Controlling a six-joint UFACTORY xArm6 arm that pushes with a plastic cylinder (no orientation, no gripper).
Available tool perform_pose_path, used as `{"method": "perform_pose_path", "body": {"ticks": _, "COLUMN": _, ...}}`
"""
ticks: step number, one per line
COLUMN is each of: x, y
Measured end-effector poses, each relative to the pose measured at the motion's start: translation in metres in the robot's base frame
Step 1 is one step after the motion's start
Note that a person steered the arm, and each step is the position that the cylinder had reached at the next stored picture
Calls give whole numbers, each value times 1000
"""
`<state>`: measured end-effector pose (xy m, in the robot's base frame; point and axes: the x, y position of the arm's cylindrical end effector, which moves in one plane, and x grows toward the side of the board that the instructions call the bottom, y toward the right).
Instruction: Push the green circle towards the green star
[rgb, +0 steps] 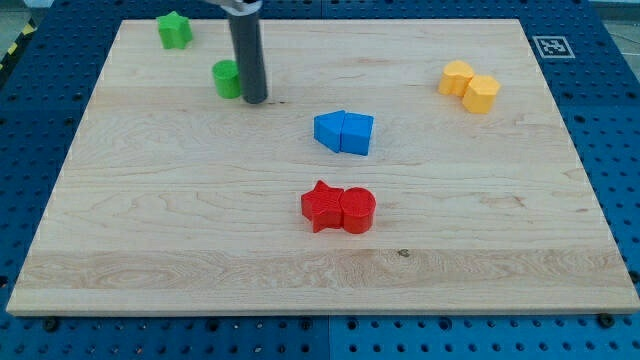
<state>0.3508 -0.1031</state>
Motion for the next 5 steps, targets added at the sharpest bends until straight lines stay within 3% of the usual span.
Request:
{"method": "perform_pose_path", "body": {"ticks": 1, "x": -2, "y": -45}}
{"method": "perform_pose_path", "body": {"ticks": 2, "x": 7, "y": -18}}
{"method": "perform_pose_path", "body": {"ticks": 3, "x": 43, "y": 21}}
{"method": "perform_pose_path", "body": {"ticks": 5, "x": -3, "y": 9}}
